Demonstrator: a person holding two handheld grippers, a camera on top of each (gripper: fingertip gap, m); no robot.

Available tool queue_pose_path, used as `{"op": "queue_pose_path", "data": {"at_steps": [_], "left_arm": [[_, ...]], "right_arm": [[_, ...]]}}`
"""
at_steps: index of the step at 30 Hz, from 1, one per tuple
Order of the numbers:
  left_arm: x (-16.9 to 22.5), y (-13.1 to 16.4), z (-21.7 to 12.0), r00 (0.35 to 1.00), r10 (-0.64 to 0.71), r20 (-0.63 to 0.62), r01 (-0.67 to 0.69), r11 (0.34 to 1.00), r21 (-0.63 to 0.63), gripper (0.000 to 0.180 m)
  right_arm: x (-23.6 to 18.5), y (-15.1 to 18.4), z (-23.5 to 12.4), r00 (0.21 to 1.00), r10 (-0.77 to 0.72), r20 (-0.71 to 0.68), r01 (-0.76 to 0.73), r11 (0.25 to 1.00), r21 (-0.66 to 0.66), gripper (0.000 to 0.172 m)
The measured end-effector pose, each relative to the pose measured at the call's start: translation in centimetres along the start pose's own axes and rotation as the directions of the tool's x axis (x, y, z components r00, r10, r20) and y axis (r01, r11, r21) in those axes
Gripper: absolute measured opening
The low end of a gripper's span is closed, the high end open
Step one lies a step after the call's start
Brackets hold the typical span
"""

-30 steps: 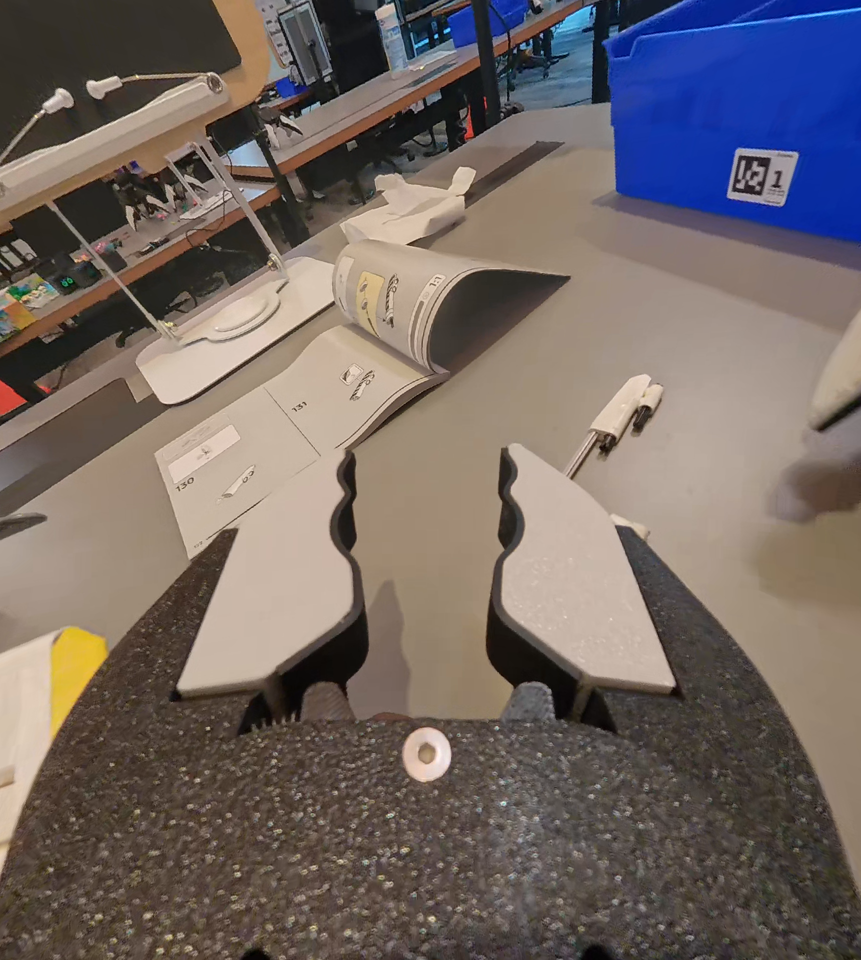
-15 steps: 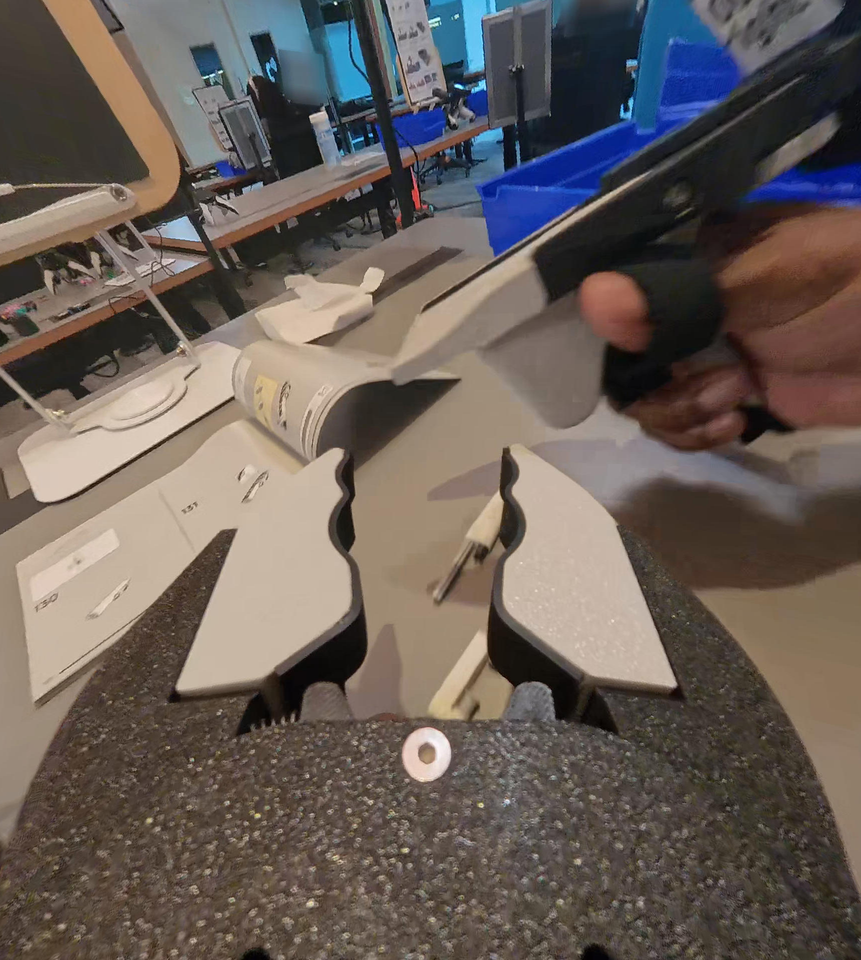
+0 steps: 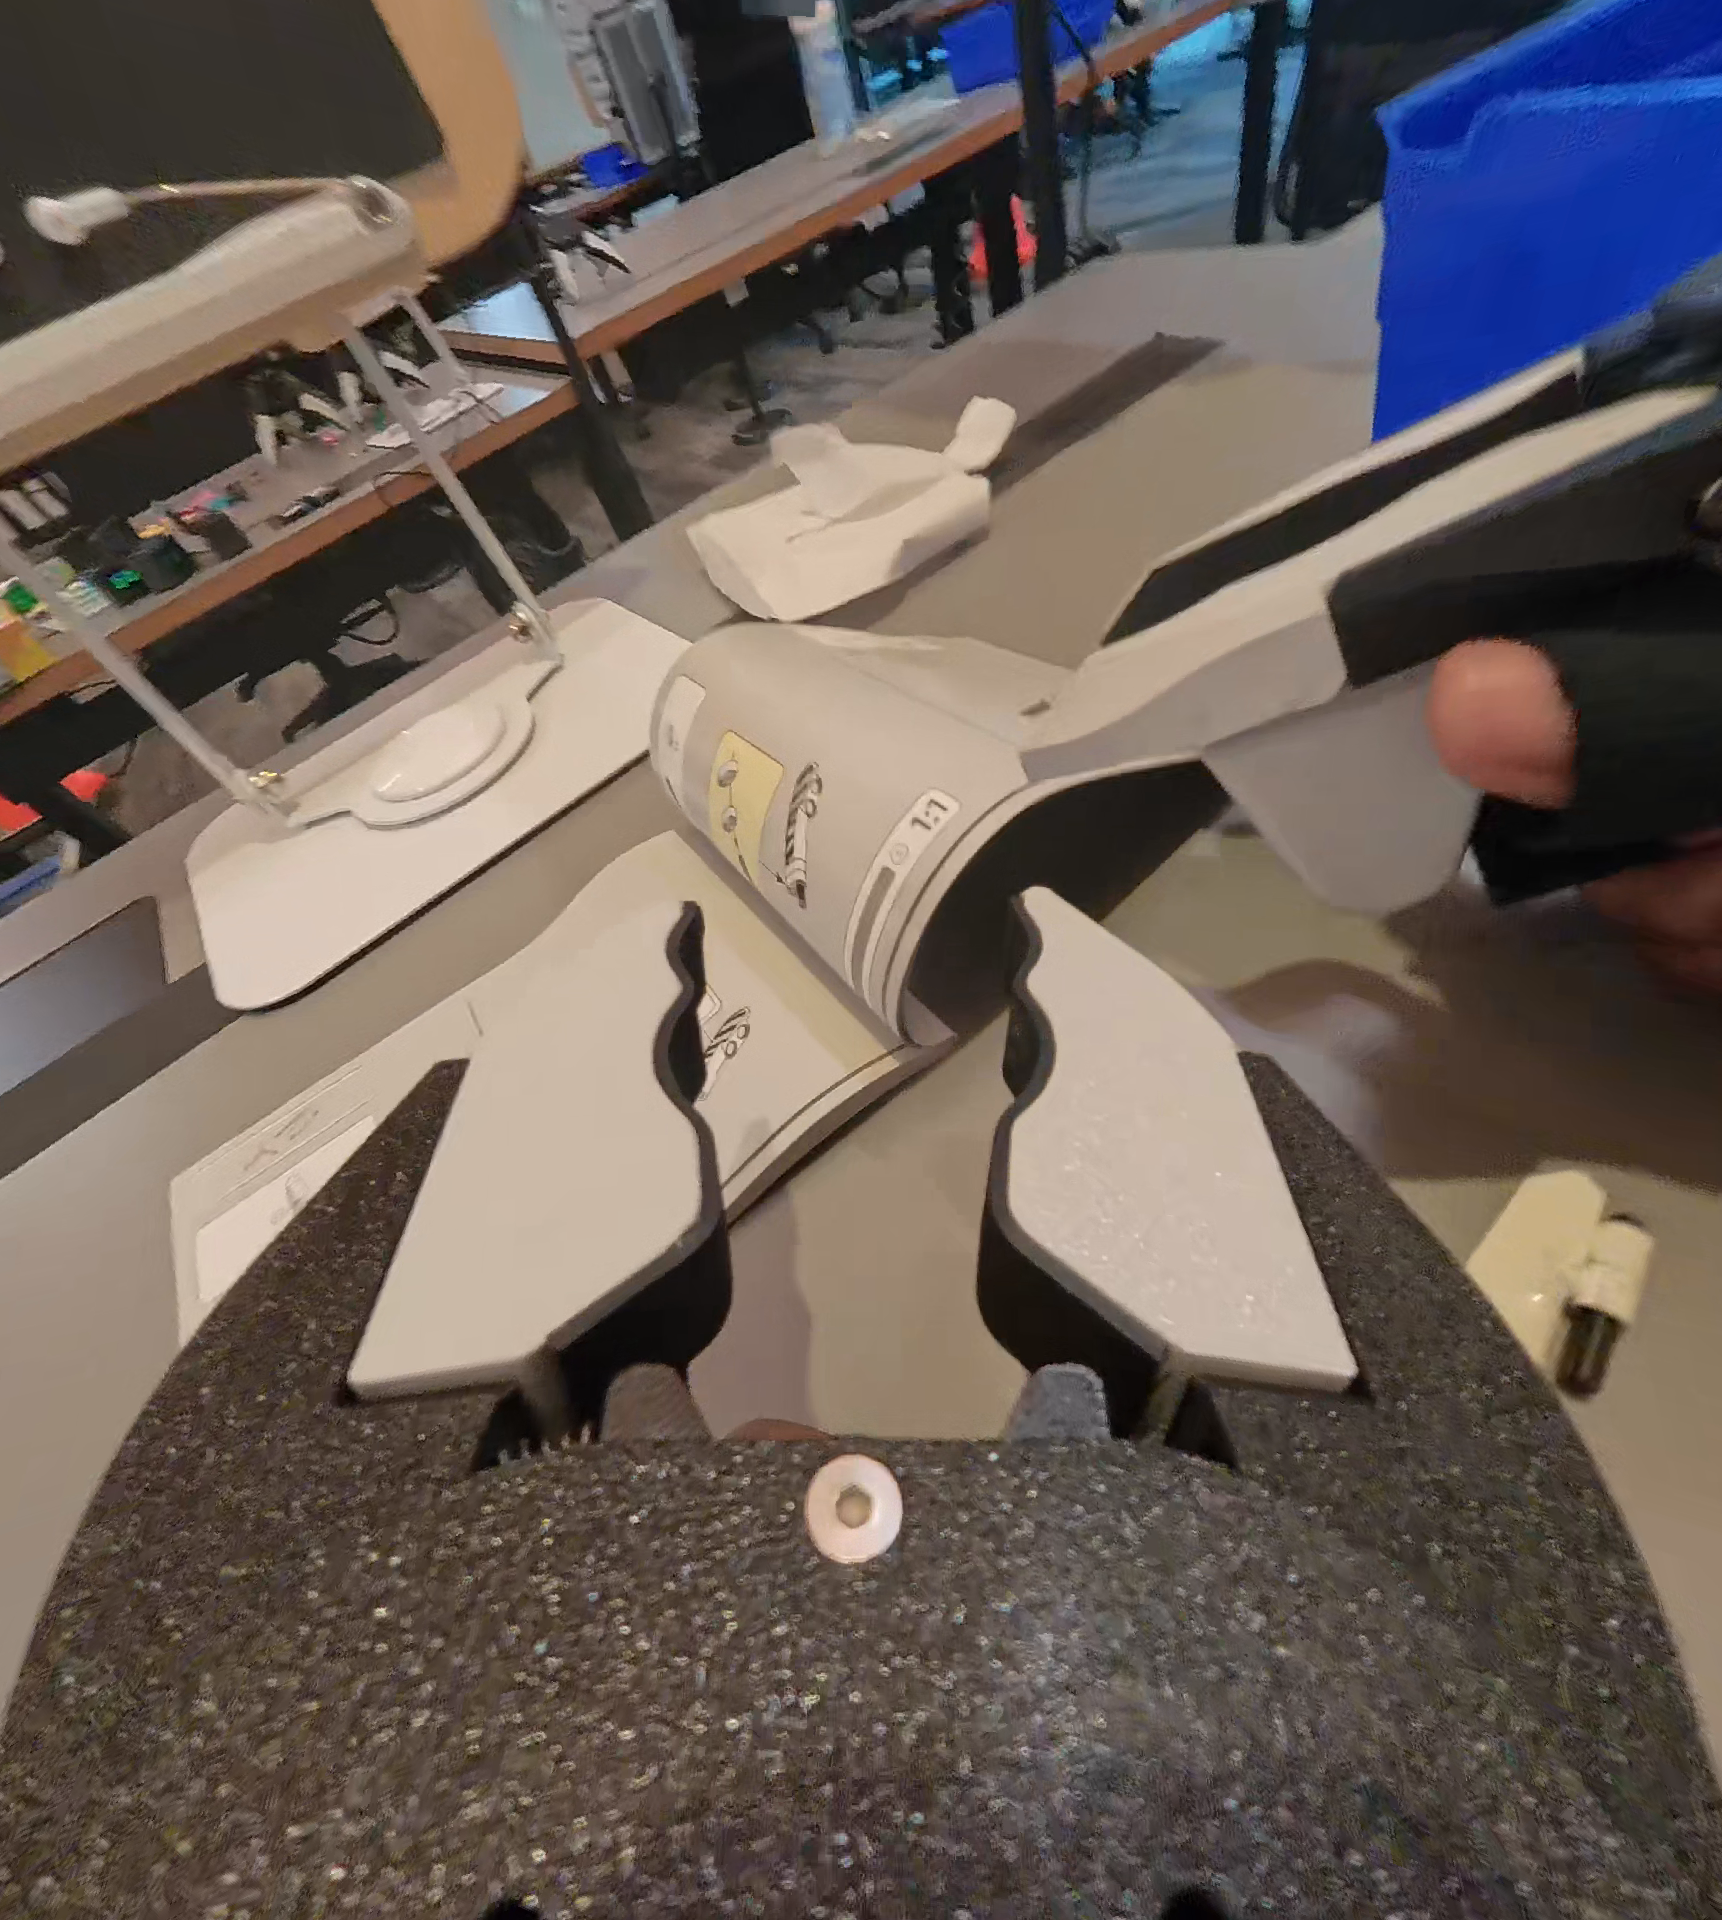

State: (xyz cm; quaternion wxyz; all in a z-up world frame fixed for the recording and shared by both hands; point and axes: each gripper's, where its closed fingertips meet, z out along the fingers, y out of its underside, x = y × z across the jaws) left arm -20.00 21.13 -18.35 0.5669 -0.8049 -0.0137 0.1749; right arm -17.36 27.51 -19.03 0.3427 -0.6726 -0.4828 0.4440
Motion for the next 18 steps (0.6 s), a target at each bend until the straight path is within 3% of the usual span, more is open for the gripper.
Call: {"op": "queue_pose_path", "data": {"at_steps": [7,13,18], "left_arm": [[-0.8,1.0,0.0,0.999,0.029,-0.031,-0.03,0.999,-0.02,0.057],[0.0,1.3,-0.1,0.978,-0.123,-0.166,0.115,0.992,-0.06,0.054],[0.8,1.4,0.3,0.96,-0.14,-0.241,0.12,0.988,-0.093,0.054]], "right_arm": [[-0.3,-0.1,0.2,0.993,-0.119,0.003,0.119,0.993,0.008,0.07],[-1.2,-0.2,0.0,0.99,-0.137,0.04,0.136,0.991,0.012,0.071],[-2.1,0.3,0.0,0.983,-0.153,0.104,0.155,0.988,-0.016,0.073]]}}
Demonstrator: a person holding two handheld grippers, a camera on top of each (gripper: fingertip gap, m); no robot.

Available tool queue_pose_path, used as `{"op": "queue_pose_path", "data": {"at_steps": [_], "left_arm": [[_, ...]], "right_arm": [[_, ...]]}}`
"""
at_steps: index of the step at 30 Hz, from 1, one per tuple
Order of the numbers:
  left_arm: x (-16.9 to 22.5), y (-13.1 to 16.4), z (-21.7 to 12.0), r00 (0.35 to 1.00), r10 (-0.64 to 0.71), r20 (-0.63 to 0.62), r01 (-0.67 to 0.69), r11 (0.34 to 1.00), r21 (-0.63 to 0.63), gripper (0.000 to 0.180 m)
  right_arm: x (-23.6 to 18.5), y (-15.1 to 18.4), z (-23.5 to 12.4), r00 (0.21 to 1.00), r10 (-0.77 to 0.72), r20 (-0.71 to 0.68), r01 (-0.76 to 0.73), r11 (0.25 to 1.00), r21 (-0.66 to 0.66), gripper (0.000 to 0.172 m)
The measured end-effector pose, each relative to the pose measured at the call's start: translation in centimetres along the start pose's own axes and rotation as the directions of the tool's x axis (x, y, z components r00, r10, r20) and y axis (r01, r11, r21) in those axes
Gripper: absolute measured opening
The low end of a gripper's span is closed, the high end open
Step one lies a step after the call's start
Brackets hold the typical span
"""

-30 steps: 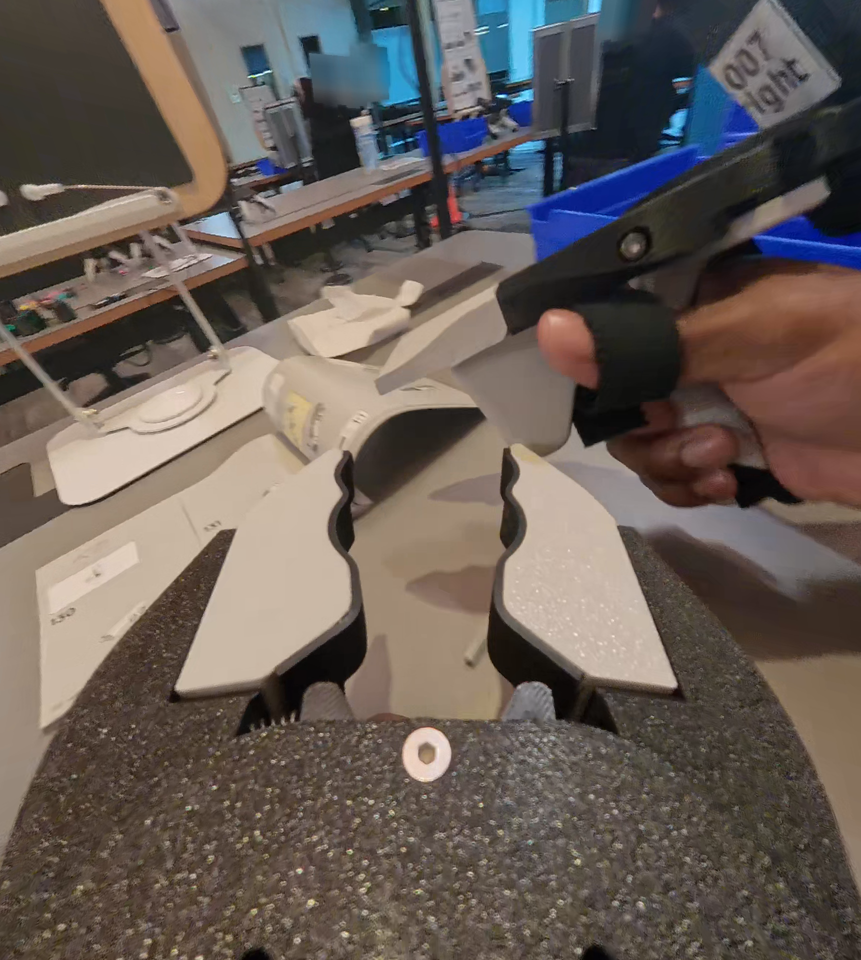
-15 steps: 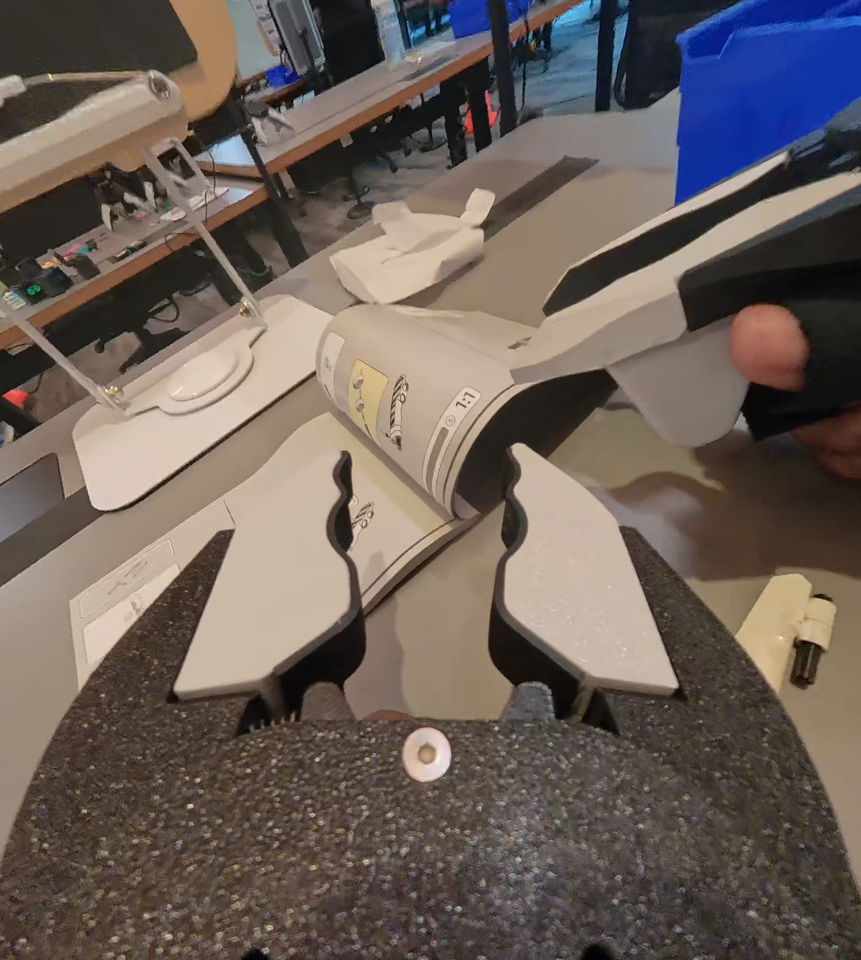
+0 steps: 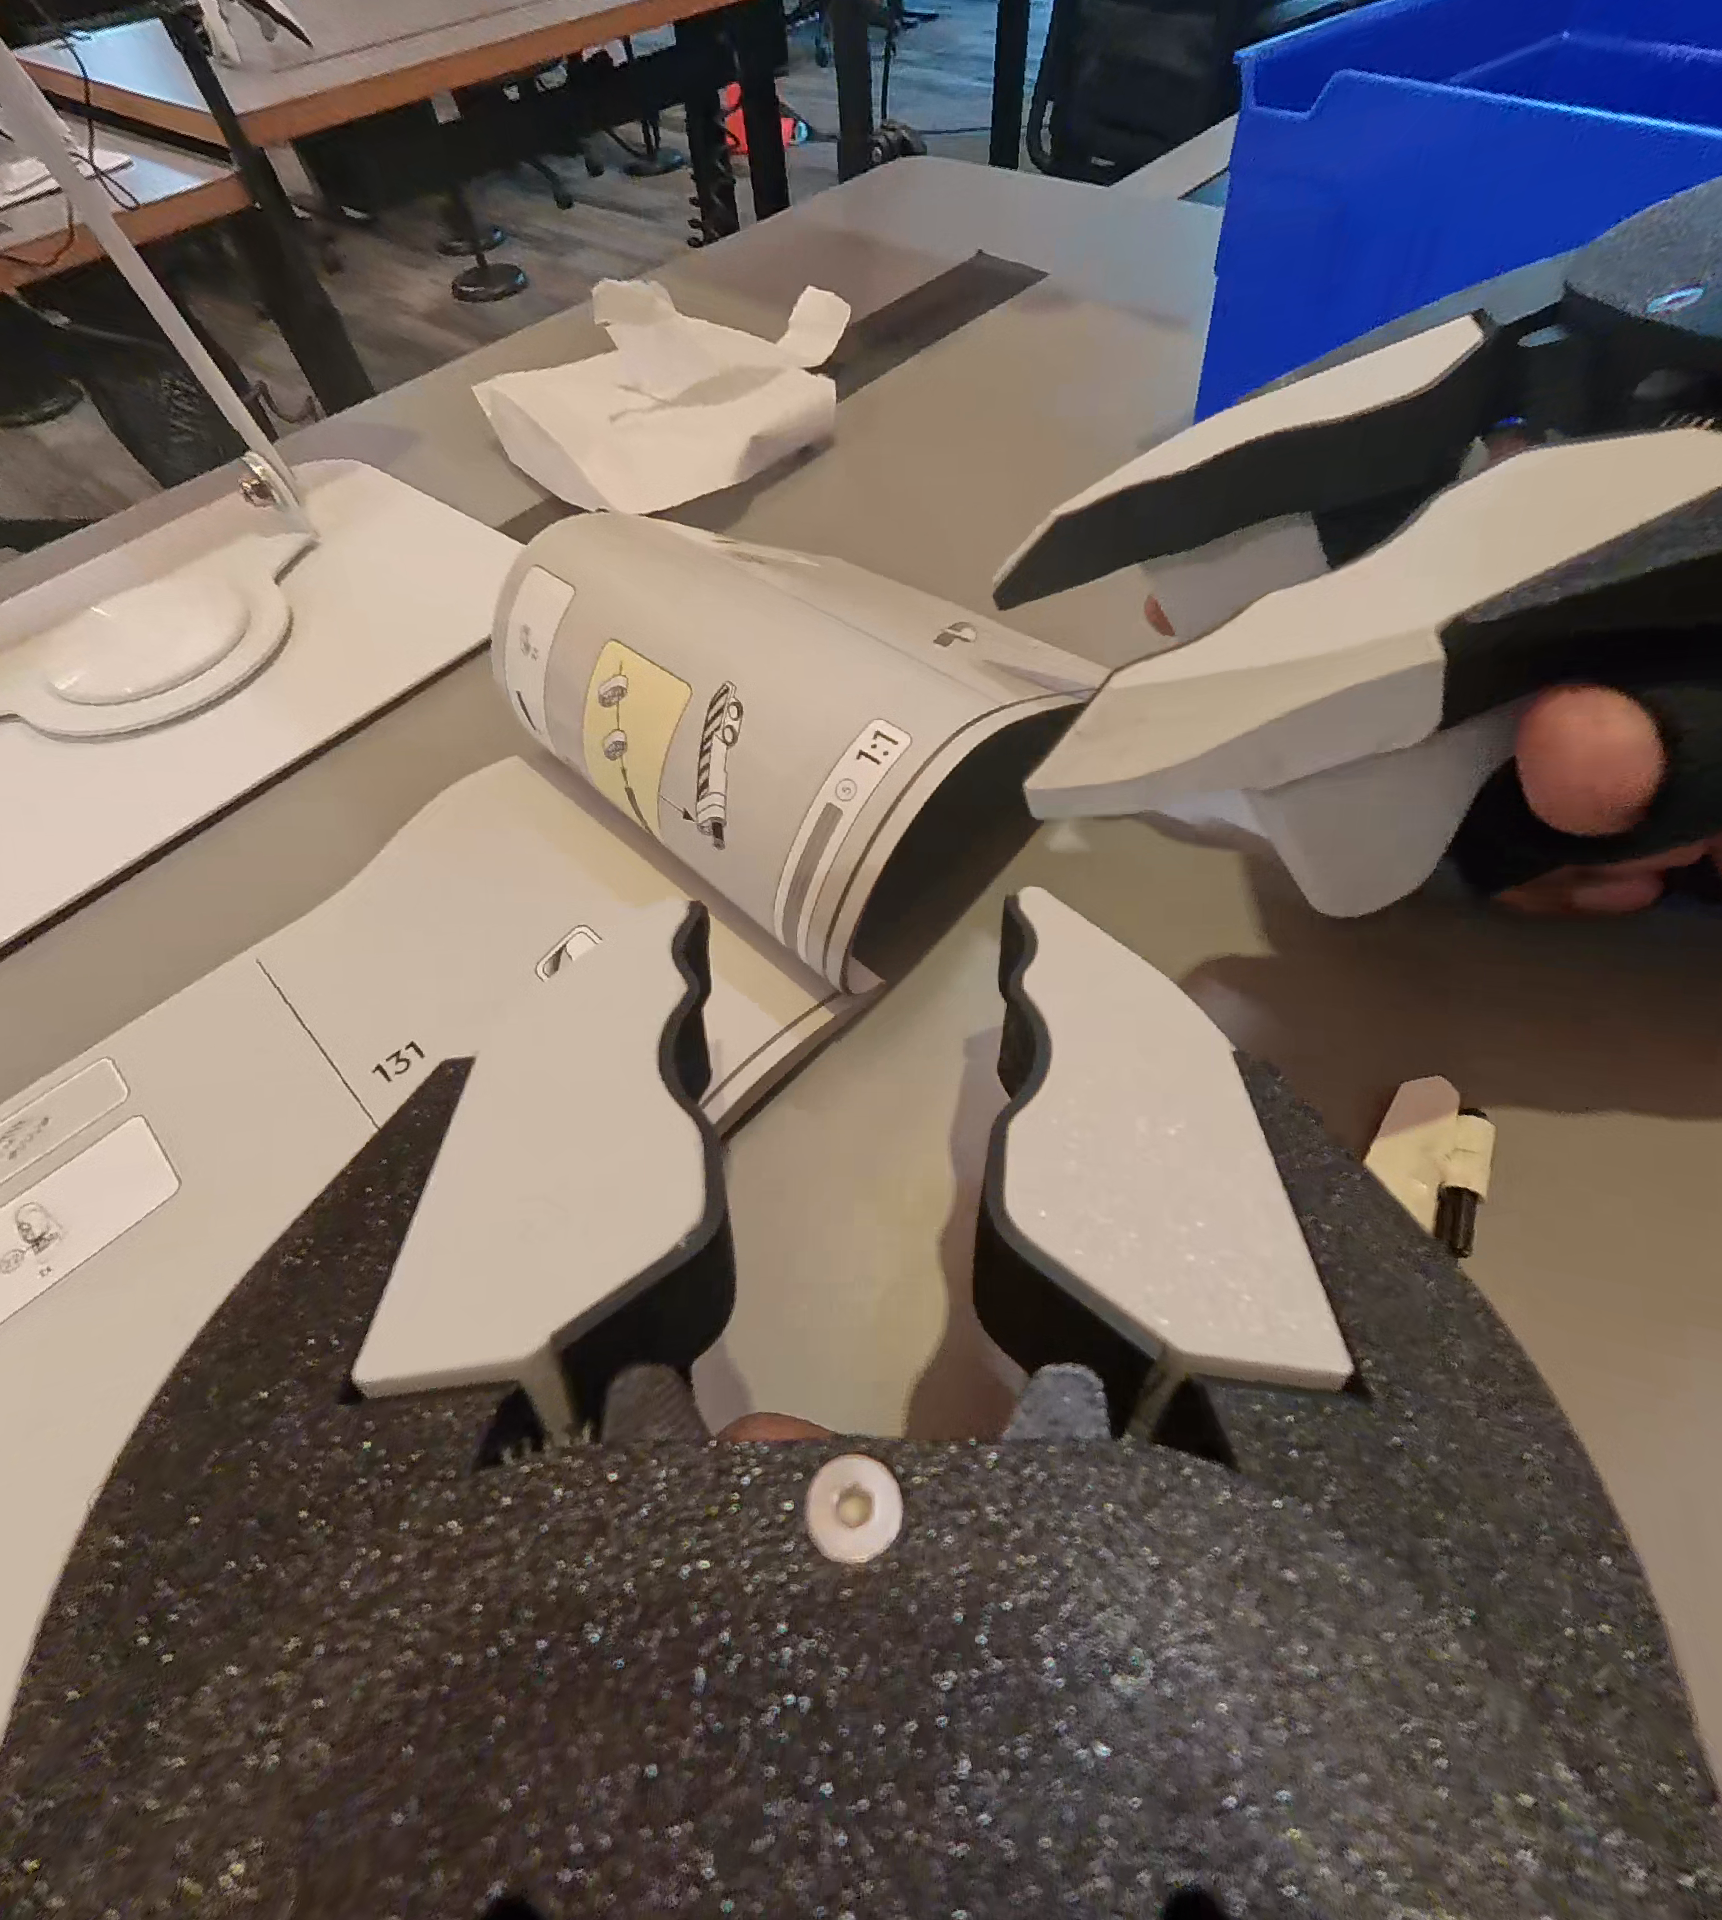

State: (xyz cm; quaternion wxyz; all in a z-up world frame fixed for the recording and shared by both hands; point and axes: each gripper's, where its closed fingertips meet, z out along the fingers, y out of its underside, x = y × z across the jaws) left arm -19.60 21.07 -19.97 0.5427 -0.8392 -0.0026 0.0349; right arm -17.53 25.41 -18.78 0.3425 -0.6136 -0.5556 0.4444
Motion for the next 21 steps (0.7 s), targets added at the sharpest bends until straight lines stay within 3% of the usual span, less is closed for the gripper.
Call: {"op": "queue_pose_path", "data": {"at_steps": [4,13,21], "left_arm": [[0.2,-0.6,0.5,0.998,0.054,-0.01,-0.054,0.998,0.027,0.053],[1.1,0.7,1.8,0.992,0.119,-0.038,-0.123,0.988,-0.092,0.053],[1.5,0.9,1.9,0.987,0.155,-0.047,-0.16,0.982,-0.103,0.055]], "right_arm": [[-0.3,0.2,0.1,1.0,0.0,0.031,0.0,1.0,-0.022,0.074],[-0.4,0.8,0.3,0.992,0.091,0.082,-0.083,0.992,-0.091,0.071],[-1.5,1.1,1.0,0.994,0.059,0.097,-0.048,0.992,-0.114,0.072]]}}
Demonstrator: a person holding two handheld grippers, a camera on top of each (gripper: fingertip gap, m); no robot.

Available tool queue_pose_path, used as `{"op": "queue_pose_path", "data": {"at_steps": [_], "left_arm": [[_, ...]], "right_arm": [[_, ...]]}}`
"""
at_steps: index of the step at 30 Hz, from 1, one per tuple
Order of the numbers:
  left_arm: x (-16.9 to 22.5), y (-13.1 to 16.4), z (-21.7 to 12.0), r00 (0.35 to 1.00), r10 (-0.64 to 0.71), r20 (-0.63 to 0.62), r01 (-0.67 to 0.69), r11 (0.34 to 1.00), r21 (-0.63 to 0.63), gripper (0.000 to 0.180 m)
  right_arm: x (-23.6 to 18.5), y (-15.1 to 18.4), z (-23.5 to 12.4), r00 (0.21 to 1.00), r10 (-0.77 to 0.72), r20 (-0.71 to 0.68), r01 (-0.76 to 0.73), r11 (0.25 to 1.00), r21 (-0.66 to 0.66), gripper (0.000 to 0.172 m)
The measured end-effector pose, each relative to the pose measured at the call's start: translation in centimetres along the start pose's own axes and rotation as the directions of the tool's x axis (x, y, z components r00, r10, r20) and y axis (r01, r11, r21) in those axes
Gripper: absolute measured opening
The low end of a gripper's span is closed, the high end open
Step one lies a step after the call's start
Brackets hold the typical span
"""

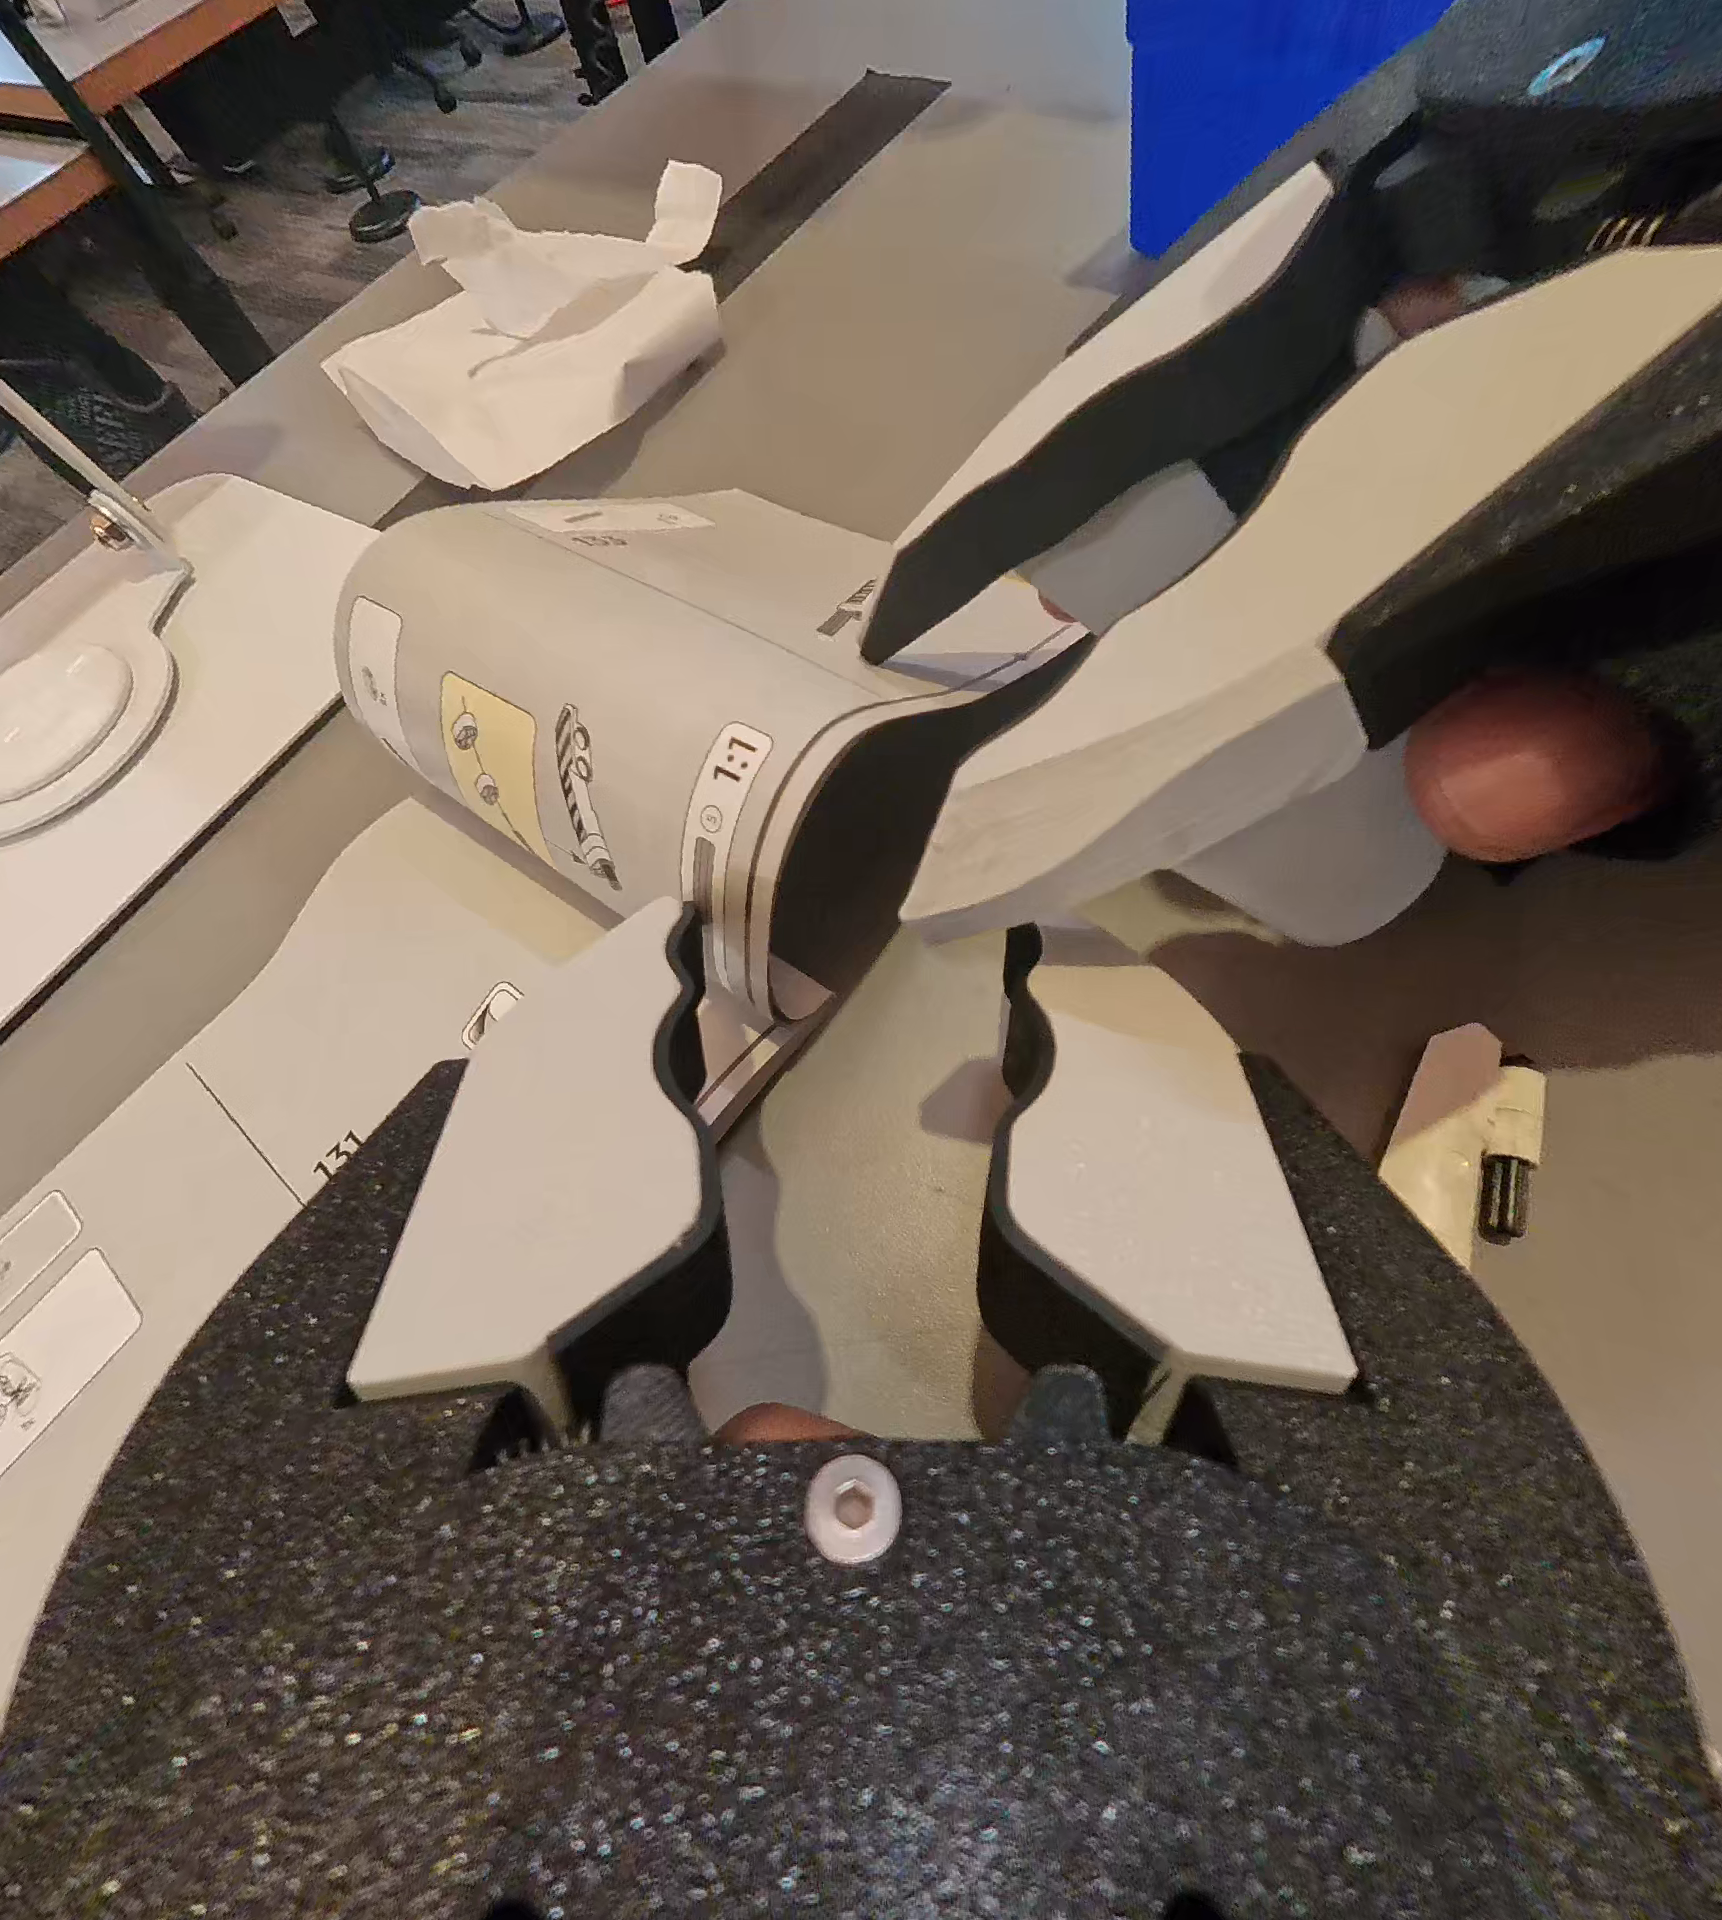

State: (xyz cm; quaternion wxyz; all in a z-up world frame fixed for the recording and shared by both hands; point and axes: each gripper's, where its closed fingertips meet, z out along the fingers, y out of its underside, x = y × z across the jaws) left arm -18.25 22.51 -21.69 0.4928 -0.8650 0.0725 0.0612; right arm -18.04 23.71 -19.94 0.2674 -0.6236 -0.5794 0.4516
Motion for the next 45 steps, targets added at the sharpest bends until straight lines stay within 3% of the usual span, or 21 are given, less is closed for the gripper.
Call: {"op": "queue_pose_path", "data": {"at_steps": [28,36,45], "left_arm": [[0.5,-0.4,-0.4,0.999,0.051,0.005,-0.052,0.998,0.04,0.057],[0.4,-0.4,-0.4,1.0,0.018,-0.021,-0.017,0.999,0.046,0.057],[0.6,-0.5,-0.5,0.999,0.034,-0.02,-0.033,0.998,0.053,0.055]], "right_arm": [[-1.7,-1.5,0.2,0.972,-0.224,-0.07,0.226,0.974,0.019,0.069],[-0.4,-0.3,0.4,0.987,-0.148,-0.067,0.148,0.989,-0.004,0.071],[-1.3,-0.8,0.5,0.985,-0.167,-0.037,0.168,0.985,0.031,0.068]]}}
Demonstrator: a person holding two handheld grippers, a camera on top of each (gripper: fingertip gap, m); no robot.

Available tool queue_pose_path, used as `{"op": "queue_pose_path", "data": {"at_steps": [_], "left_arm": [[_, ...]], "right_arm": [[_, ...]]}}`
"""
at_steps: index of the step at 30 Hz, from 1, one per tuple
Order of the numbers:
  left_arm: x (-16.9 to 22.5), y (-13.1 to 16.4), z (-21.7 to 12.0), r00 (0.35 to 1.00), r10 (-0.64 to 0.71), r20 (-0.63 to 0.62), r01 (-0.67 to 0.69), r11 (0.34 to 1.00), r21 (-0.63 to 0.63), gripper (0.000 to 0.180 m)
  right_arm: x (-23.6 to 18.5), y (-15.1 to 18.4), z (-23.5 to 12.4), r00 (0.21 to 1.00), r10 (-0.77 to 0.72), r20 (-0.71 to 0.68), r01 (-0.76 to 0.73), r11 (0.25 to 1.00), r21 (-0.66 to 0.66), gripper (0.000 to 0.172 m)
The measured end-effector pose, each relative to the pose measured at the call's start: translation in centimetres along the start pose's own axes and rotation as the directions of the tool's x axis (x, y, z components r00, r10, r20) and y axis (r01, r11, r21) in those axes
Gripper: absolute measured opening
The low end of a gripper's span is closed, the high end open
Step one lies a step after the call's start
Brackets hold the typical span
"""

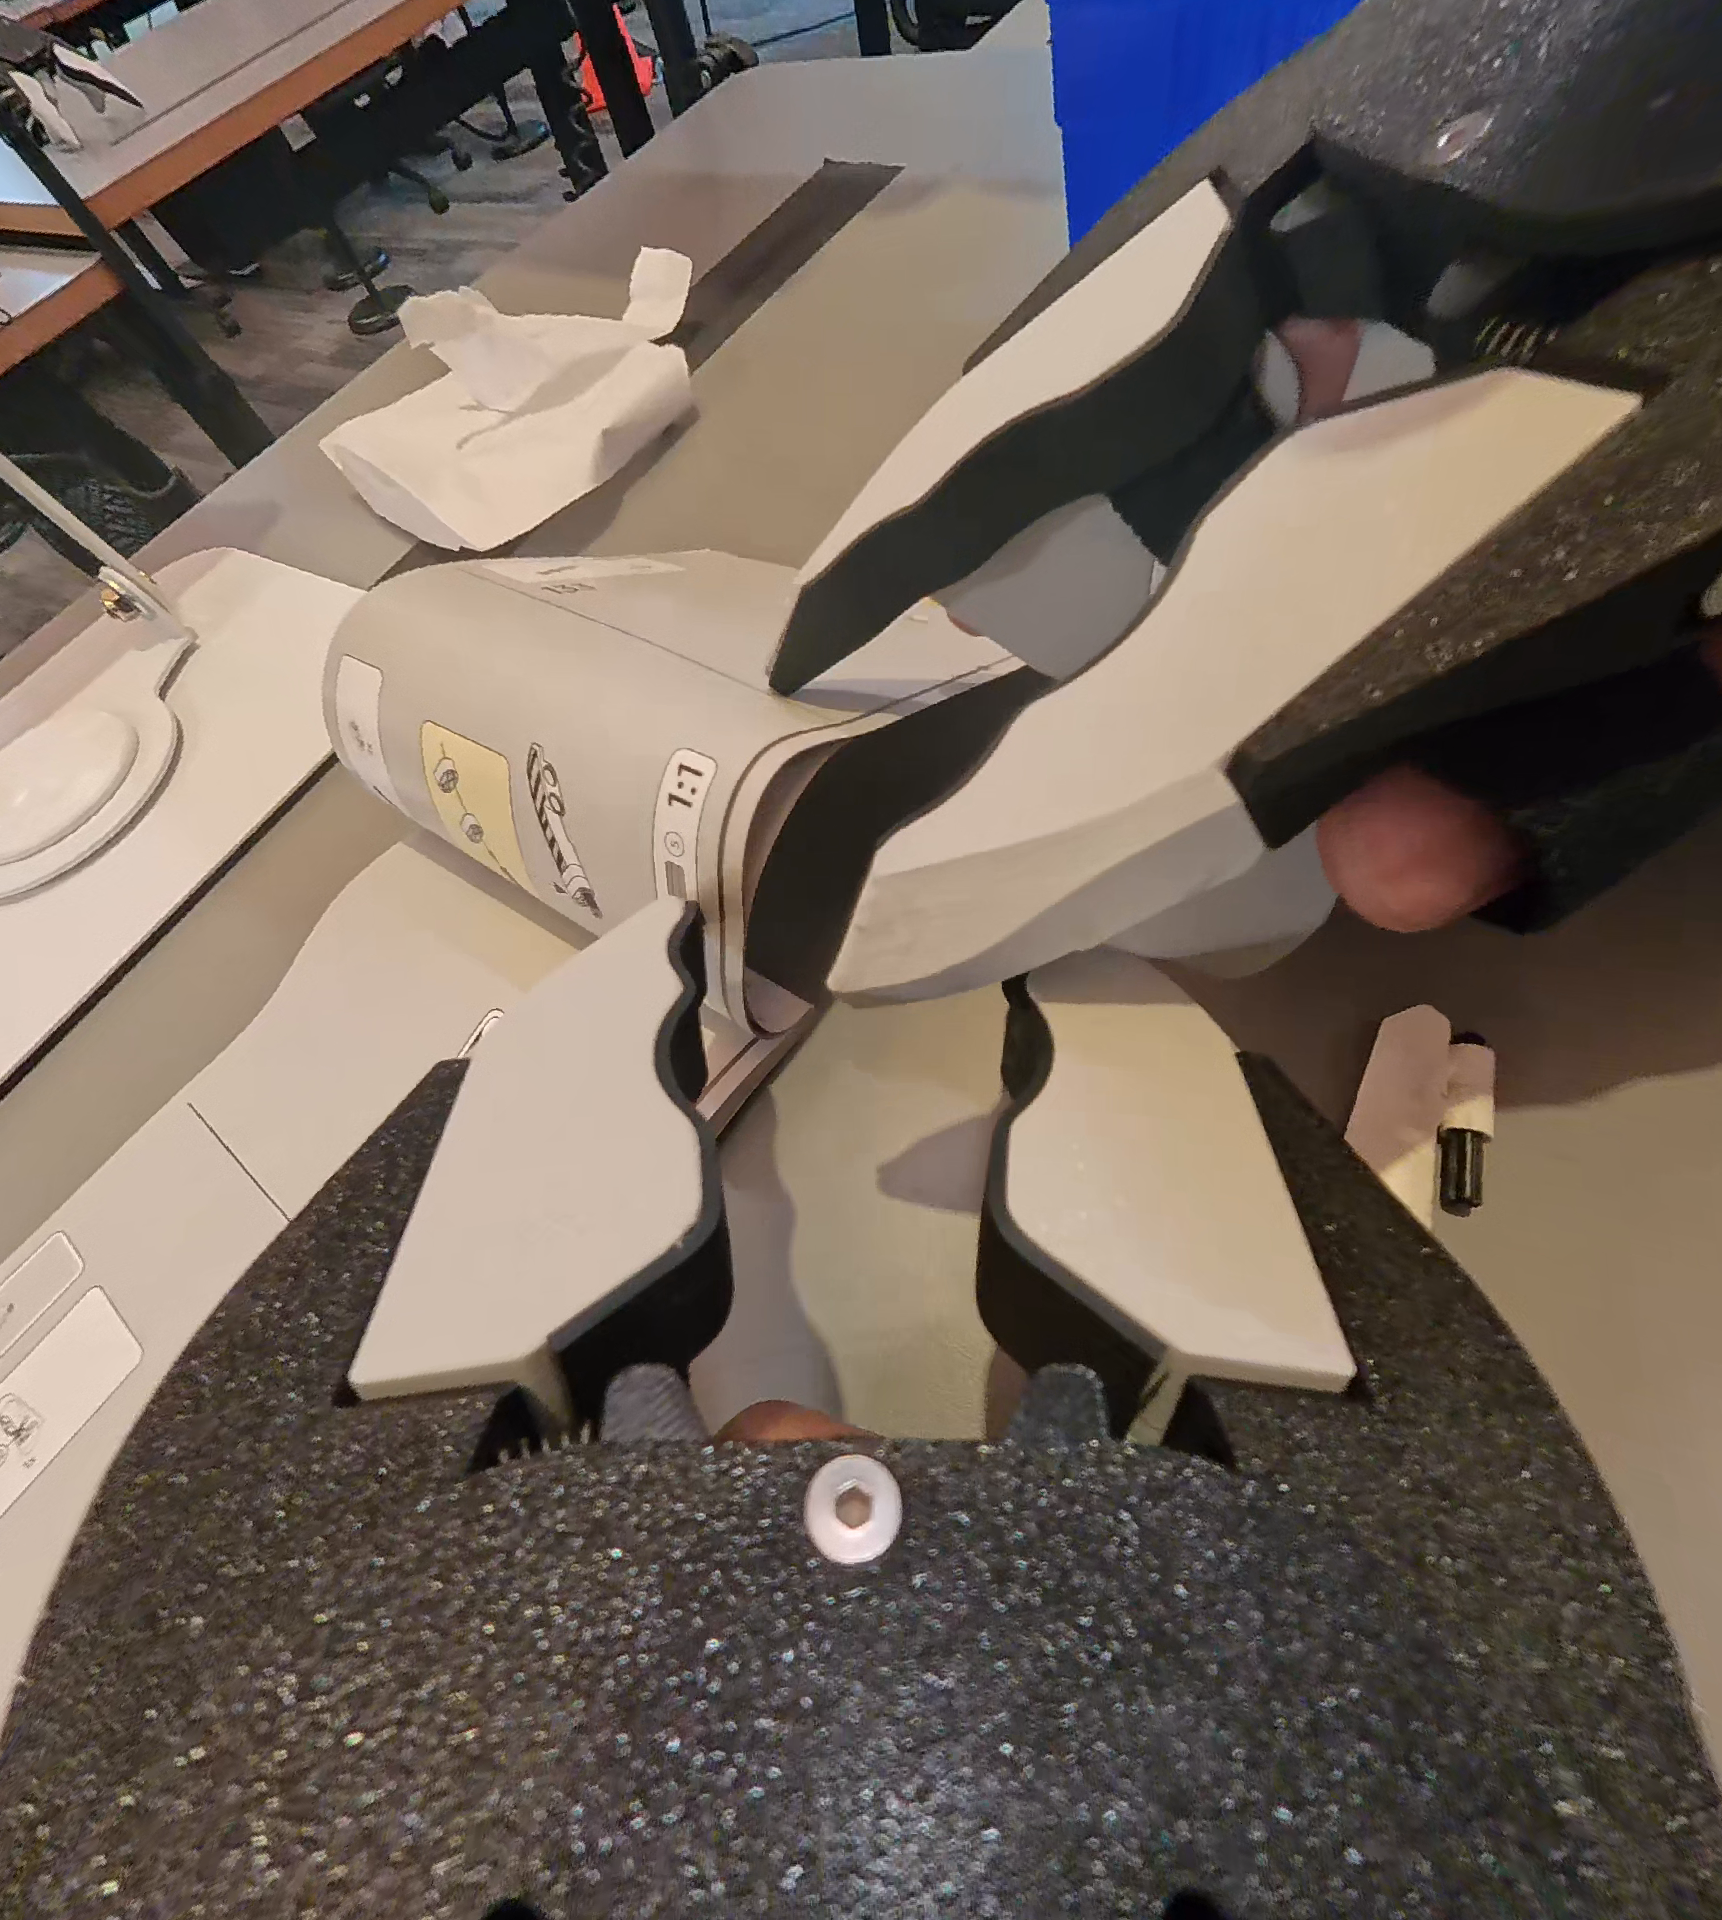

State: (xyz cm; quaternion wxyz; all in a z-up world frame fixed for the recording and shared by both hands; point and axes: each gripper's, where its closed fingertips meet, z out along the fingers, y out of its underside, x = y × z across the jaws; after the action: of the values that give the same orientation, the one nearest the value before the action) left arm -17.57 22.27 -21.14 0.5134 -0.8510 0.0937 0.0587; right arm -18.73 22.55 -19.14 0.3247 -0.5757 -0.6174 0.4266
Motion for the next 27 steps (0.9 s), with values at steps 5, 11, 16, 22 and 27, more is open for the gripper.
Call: {"op": "queue_pose_path", "data": {"at_steps": [5,11,16,22,27], "left_arm": [[0.0,-0.2,-0.1,1.0,-0.02,-0.018,0.02,1.0,0.014,0.055],[0.1,-0.2,-0.2,1.0,-0.012,-0.017,0.013,1.0,0.015,0.055],[0.3,-0.2,-0.2,1.0,0.01,-0.02,-0.01,1.0,0.02,0.055],[0.6,-0.3,-0.3,0.999,0.052,-0.008,-0.052,0.998,0.026,0.052],[0.2,-0.3,-0.3,0.999,0.031,0.006,-0.031,0.999,0.033,0.056]], "right_arm": [[-0.8,-0.4,0.0,0.998,0.014,0.061,-0.016,1.0,0.025,0.071],[-1.4,-0.9,-0.1,0.996,-0.012,0.084,0.008,0.999,0.051,0.071],[-1.9,-1.5,-0.4,0.994,-0.073,0.077,0.067,0.995,0.077,0.07],[-2.1,-1.4,-0.4,0.993,-0.079,0.083,0.073,0.994,0.076,0.069],[-1.1,-0.7,-0.5,0.996,-0.088,0.028,0.086,0.995,0.046,0.071]]}}
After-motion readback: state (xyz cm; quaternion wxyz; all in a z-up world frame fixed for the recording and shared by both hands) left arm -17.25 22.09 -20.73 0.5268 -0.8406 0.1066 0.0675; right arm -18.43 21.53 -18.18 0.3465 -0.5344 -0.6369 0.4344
